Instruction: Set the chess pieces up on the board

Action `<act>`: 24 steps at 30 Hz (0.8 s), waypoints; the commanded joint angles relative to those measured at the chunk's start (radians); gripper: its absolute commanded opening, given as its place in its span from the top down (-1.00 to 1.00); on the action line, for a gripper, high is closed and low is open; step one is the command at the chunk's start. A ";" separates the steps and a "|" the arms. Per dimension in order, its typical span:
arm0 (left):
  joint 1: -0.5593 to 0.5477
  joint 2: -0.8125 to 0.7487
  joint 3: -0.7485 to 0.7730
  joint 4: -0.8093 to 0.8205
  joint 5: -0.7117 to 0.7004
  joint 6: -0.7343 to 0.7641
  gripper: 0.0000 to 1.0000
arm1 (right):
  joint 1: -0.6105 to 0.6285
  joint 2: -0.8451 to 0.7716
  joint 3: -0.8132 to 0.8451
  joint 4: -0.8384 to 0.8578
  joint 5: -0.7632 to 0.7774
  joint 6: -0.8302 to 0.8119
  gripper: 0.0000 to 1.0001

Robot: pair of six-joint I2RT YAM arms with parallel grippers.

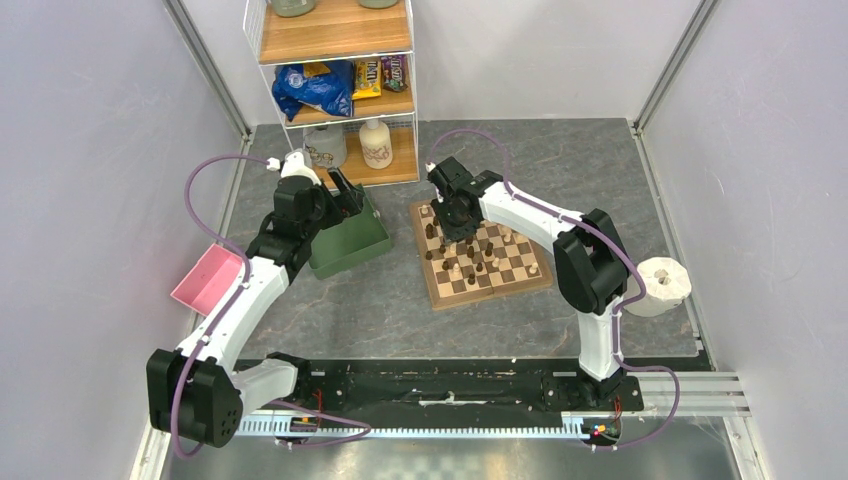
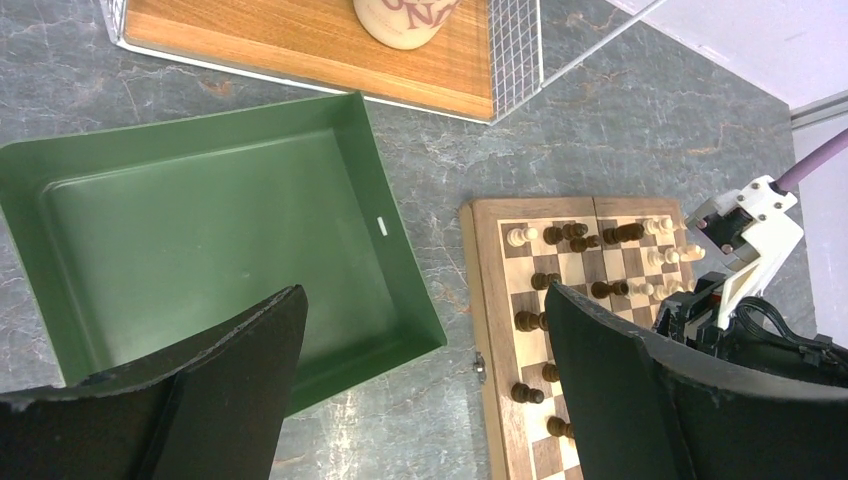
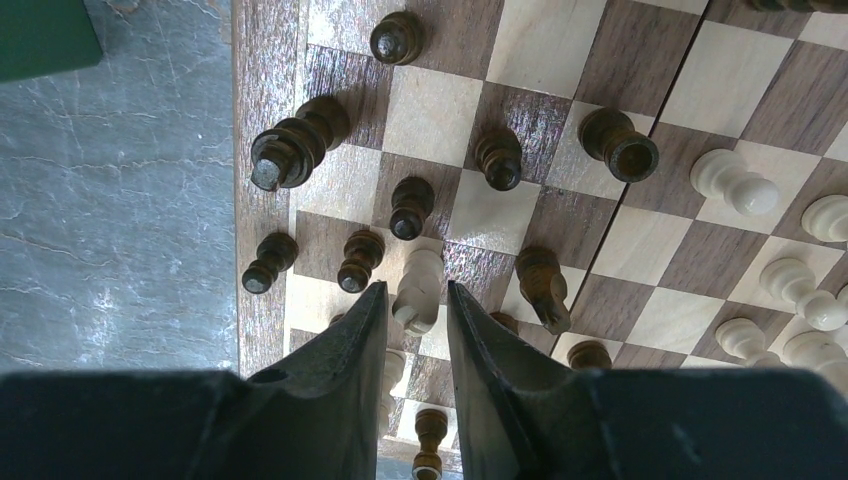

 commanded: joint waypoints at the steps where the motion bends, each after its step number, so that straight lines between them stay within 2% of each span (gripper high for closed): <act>1: 0.007 -0.016 -0.001 0.025 0.004 0.026 -0.92 | 0.007 0.008 0.045 -0.005 -0.006 -0.018 0.28; 12: 0.010 -0.020 -0.005 0.029 0.011 0.023 -0.92 | 0.007 0.012 0.042 -0.016 -0.015 -0.016 0.27; 22: 0.012 -0.019 -0.008 0.031 0.014 0.019 -0.92 | 0.007 0.021 0.057 -0.023 -0.018 -0.020 0.45; 24: 0.013 -0.021 -0.007 0.030 0.015 0.019 -0.92 | 0.007 0.022 0.058 -0.025 -0.025 -0.020 0.54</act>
